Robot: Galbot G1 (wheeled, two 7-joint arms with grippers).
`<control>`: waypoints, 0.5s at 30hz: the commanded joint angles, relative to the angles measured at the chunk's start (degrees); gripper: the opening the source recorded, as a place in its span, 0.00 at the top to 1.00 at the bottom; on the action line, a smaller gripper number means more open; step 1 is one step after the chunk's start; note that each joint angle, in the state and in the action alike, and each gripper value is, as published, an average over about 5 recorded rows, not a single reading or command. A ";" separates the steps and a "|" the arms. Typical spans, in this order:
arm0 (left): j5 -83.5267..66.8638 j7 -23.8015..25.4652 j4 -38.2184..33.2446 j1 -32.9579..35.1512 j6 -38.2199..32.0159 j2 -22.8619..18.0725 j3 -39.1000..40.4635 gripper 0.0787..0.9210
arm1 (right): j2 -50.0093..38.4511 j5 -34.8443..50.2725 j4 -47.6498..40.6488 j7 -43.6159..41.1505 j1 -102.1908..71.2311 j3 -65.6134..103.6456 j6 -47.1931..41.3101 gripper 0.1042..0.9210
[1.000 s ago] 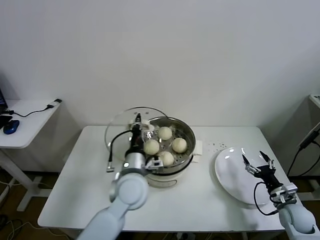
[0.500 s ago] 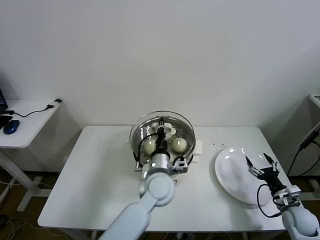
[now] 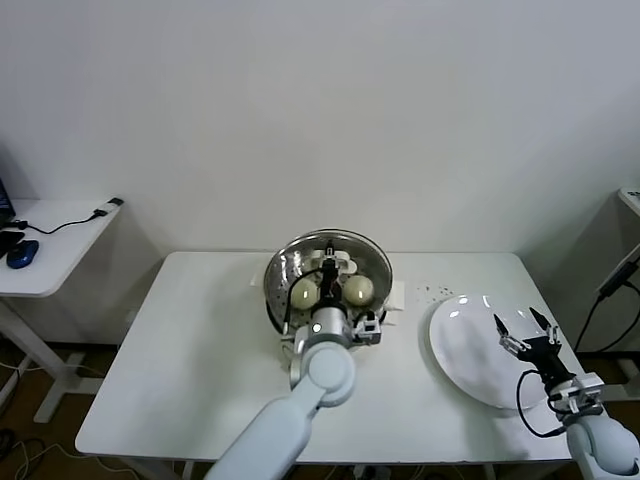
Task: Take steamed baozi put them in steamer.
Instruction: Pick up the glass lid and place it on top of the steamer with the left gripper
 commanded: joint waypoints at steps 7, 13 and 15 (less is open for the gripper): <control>-0.64 -0.75 2.21 0.11 -0.03 -0.21 -0.21 0.92 | 0.53 -0.87 -0.66 -0.52 0.19 0.42 0.40 0.12; -0.77 -0.62 2.54 0.04 -0.04 -0.07 -0.08 0.92 | 0.73 -1.13 -1.07 -0.78 0.24 0.77 0.61 0.12; -0.98 -0.58 2.62 0.03 0.10 -0.11 -0.08 0.92 | 0.82 -1.24 -1.15 -0.85 0.23 0.85 0.67 0.12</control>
